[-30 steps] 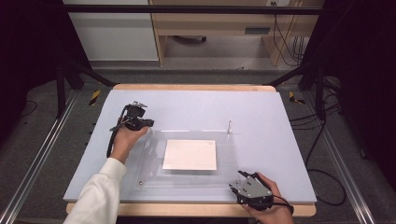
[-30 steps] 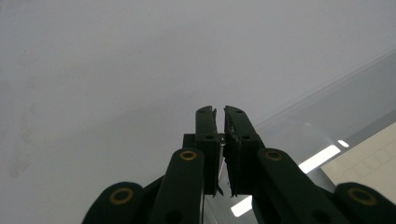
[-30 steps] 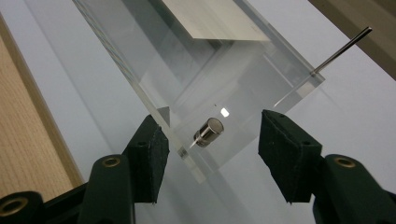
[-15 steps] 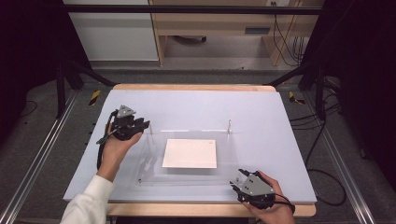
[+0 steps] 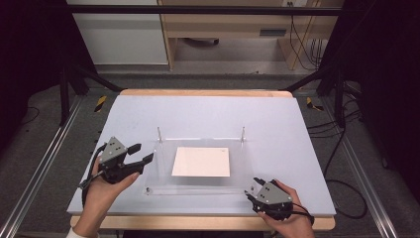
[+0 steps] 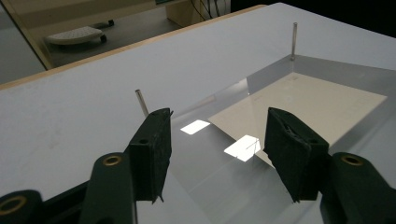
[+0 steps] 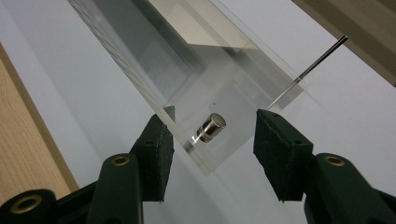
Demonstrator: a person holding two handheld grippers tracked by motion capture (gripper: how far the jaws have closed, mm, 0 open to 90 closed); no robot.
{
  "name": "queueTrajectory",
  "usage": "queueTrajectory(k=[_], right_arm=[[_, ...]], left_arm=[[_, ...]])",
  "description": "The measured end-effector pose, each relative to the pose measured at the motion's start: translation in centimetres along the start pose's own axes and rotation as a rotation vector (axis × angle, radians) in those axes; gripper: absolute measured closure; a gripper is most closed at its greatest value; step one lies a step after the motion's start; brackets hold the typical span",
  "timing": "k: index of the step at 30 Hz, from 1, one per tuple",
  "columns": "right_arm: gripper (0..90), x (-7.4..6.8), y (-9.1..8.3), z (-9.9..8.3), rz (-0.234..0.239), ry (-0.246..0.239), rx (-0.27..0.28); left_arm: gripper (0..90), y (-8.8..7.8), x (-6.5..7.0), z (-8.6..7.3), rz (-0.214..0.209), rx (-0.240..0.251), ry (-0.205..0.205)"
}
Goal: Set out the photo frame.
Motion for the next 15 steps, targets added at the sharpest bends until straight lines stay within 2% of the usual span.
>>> queueTrajectory(k=[5,11,15], right_arm=[[49.0,0.2,-0.2,0.4,-0.001,0.016,0.002],[49.6,0.5,-0.4,0.7,-0.002,0.026,-0.006],[49.8,0.7,-0.4,1.0,0.002,0.038,-0.007]], left_arm=[[25.6,-0.6,2.1,-0.9,-0.034,-0.005,0.03],[21.0,-0.7,4.0,-2.0,-0.068,-0.026,0.091],[18.9,-0.7,4.8,-2.8,-0.094,-0.048,0.115]])
Point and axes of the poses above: each handheld gripper's, and its own axes: y roughly forward along the jaws, z roughly out of its top, x roughly to its right, the point moved 9 cm from there along y, roughly forward along the jaws, and after that the axes turned 5 degrees about -z, right-handed, at the moved point
